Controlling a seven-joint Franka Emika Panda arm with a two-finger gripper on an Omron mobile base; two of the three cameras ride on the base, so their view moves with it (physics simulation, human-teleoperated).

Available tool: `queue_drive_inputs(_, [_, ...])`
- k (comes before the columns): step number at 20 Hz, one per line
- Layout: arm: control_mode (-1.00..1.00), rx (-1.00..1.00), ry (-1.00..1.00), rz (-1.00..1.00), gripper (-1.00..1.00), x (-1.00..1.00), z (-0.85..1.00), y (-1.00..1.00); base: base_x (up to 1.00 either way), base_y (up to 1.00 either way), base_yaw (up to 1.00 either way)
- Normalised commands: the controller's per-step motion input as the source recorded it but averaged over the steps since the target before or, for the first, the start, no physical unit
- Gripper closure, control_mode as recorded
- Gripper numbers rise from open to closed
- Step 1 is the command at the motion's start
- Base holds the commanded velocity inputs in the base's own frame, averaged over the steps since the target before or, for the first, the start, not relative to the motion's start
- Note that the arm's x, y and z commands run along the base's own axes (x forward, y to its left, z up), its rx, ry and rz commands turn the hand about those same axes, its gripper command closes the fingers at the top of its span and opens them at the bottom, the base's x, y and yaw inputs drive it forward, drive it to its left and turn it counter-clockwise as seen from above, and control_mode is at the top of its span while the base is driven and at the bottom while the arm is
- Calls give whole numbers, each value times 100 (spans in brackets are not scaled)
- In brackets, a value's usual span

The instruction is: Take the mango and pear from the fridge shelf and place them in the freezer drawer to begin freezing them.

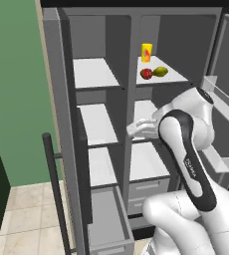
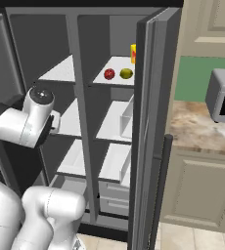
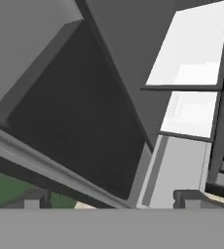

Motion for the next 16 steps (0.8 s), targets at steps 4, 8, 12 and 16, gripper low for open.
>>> queue_drive_inputs(4, [-100, 6, 19, 0, -100, 32, -24, 69, 0, 0, 0])
queue_drive_inputs(8, [-100, 12, 8, 1, -100, 56, -28, 30, 0, 0, 0])
queue_drive_inputs(12, [-100, 10, 1, 0, -100, 53, -24, 40, 0, 0, 0])
queue_drive_inputs(16, [-100, 4, 0, 0, -100, 18, -14, 79, 0, 0, 0])
